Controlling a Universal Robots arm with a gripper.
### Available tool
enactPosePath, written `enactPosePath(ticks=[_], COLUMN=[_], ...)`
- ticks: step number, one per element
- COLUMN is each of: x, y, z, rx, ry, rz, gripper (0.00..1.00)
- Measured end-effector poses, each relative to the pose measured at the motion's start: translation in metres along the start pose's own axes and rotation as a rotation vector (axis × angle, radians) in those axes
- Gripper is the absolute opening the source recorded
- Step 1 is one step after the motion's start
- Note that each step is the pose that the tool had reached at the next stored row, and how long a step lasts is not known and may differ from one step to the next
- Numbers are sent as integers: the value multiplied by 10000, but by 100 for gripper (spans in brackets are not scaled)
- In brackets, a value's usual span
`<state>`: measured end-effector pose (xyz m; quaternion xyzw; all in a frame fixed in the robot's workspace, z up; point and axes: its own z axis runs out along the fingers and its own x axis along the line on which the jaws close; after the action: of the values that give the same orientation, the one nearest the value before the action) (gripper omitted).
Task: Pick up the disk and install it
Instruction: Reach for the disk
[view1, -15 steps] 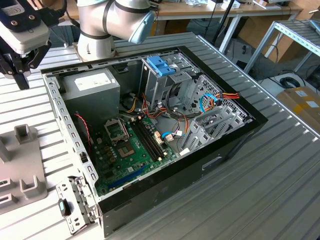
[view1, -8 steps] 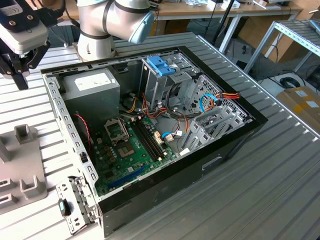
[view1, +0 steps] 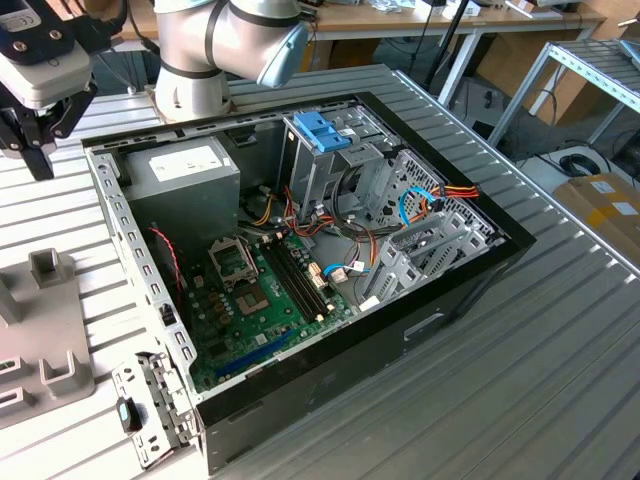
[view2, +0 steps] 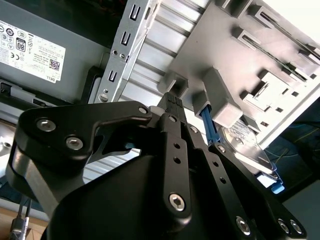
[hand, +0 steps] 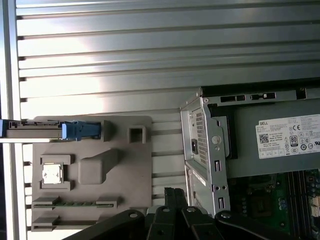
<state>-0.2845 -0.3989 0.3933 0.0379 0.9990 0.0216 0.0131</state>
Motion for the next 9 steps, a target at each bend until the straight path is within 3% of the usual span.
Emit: enactPosePath(ticks=[9], x=[54], y=[-4], z=[-1], rx=[5], ry=[-1], rz=[-1], gripper=[10])
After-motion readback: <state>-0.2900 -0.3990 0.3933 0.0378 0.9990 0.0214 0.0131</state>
